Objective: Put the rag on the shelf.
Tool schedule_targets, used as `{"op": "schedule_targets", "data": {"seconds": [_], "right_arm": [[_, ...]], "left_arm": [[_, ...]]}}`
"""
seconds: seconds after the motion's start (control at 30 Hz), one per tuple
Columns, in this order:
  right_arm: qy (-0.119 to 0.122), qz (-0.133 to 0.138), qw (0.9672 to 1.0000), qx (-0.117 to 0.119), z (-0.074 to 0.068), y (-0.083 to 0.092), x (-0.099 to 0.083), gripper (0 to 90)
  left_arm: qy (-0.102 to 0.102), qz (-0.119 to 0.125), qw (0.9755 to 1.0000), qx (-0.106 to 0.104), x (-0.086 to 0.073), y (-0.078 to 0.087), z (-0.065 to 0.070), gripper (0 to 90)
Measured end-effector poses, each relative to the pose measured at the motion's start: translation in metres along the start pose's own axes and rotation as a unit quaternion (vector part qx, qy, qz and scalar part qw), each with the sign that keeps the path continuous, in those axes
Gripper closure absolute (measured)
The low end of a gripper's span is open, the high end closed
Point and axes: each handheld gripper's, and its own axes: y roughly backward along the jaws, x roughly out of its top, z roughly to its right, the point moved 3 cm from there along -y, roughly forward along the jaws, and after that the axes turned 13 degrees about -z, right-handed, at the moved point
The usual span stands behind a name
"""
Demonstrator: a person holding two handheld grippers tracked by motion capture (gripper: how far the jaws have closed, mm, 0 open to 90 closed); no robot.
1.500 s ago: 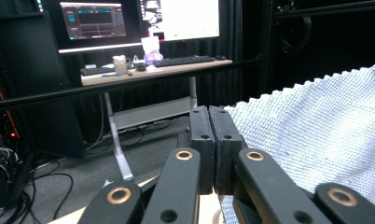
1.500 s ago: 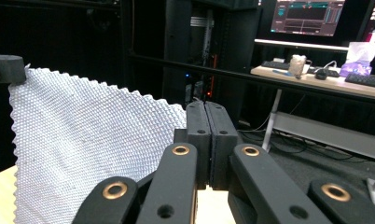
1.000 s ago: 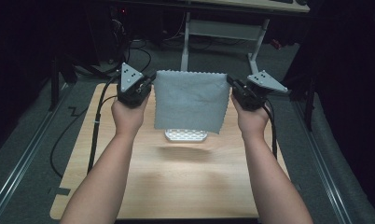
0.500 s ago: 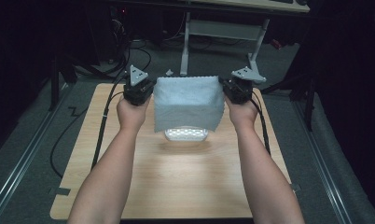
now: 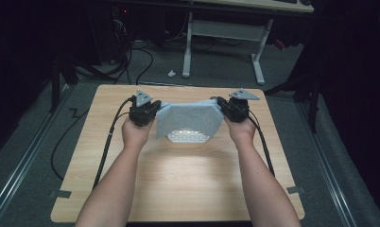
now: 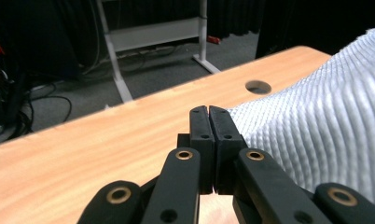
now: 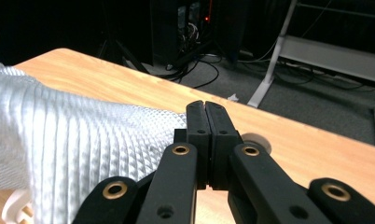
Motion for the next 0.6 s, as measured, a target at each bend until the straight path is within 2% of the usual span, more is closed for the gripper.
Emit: {"op": "schedule_targets", "data": {"seconds": [0.03, 0.1, 0.6], "right_arm": [[0.0, -0.002, 1.0, 0.0, 0.0, -0.001, -0.002, 90.0], [-0.004, -0.003, 1.0, 0.003, -0.001, -0.002, -0.006, 90.0], [-0.013, -0.012, 0.9997, 0.017, -0.006, -0.01, -0.026, 90.0]], "left_arm": [[-0.008, -0.003, 1.0, 0.001, -0.002, -0.001, 0.004, 88.9], [-0.009, -0.002, 1.0, -0.004, -0.004, -0.002, 0.007, 88.9], [0.0, -0.02, 0.9995, -0.026, -0.026, -0.015, 0.016, 88.9]]}}
